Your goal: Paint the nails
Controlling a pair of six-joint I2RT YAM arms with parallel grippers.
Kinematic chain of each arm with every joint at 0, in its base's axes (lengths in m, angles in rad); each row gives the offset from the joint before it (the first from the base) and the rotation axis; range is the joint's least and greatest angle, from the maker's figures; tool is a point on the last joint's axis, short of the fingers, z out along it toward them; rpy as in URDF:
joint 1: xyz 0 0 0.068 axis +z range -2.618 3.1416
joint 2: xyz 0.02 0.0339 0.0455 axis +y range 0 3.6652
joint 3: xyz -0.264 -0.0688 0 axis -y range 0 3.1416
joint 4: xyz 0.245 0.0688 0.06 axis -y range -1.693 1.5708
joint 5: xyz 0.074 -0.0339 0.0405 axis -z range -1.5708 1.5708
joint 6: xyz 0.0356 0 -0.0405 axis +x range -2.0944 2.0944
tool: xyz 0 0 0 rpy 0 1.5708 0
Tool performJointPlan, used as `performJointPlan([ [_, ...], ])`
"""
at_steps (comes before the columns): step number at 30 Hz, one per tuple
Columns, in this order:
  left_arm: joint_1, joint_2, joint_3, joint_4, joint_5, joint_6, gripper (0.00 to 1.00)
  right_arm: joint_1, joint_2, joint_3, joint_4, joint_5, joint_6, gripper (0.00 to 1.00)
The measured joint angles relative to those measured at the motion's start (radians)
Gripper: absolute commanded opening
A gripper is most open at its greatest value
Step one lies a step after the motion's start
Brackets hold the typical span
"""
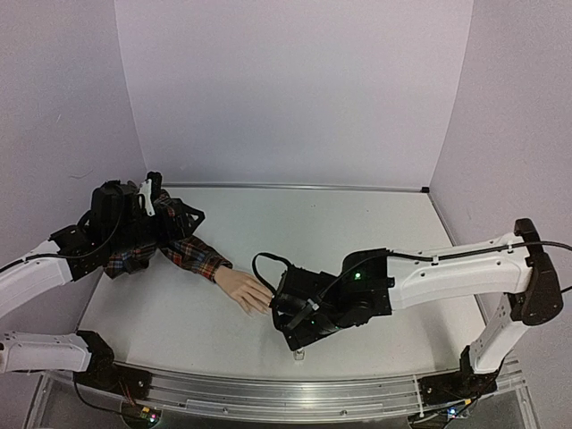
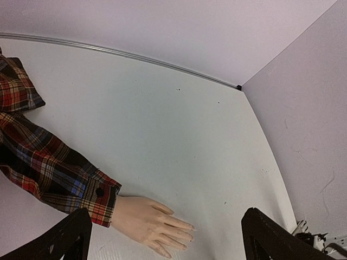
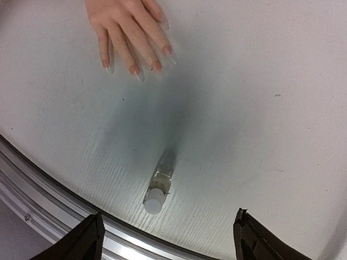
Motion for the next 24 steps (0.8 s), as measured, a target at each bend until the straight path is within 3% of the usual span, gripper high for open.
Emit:
performJointPlan([
  [8,-0.003,0.0,-0.012,0.002,-0.006,-0.006,1.0,0.017,0.064,-0.024,0.037,-0.072,-0.044,0.63],
  [24,-0.009,0.0,-0.012,-0.002,-0.013,-0.006,1.0,-0.033,0.094,-0.088,0.107,-0.174,-0.081,0.49],
])
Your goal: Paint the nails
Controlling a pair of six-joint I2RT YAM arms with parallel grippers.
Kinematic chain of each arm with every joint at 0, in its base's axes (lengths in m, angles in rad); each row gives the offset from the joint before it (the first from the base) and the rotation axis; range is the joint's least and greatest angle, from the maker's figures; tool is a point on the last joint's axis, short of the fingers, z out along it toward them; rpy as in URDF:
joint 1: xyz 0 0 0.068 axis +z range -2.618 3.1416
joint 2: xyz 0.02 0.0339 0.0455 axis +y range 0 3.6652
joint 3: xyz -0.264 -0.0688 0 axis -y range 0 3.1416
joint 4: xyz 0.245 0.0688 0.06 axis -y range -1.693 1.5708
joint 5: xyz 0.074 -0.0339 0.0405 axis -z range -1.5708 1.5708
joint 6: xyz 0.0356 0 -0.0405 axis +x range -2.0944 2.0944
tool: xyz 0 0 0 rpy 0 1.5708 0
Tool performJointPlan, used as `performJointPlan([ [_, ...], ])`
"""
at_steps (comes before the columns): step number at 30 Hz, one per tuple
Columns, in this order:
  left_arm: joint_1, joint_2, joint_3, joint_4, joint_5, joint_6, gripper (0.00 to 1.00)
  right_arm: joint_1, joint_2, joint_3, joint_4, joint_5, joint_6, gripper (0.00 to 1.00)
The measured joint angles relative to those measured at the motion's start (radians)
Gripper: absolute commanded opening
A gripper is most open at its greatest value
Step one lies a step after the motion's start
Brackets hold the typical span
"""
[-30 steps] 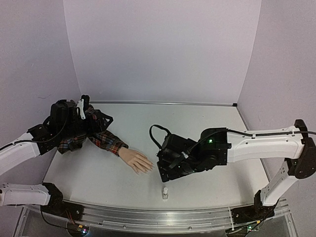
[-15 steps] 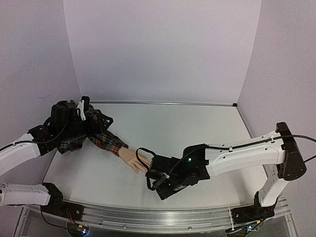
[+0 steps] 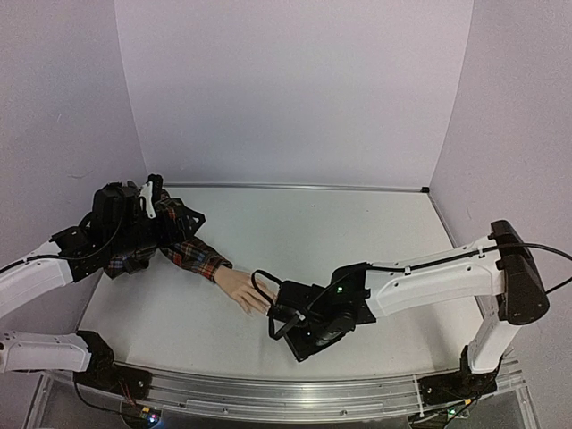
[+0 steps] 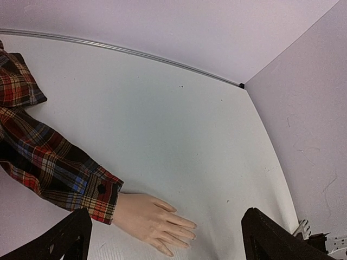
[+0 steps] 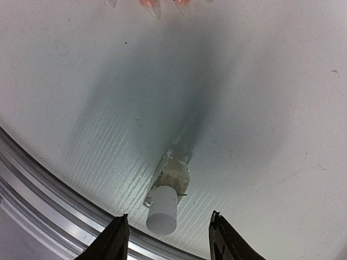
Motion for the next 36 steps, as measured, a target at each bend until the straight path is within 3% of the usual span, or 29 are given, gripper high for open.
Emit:
performJointPlan([
  [18,-0.006,0.013,0.0,-0.001,-0.001,0.001,1.0,-0.029,0.046,0.041,-0.023,-0.084,-0.058,0.37],
  [27,-0.006,0.013,0.0,-0.002,-0.001,0.0,1.0,-0.029,0.058,0.081,-0.047,-0.077,-0.075,0.26],
  [36,-0.006,0.013,0.0,-0.003,-0.001,0.0,1.0,-0.029,0.058,0.083,-0.067,-0.064,-0.083,0.28],
])
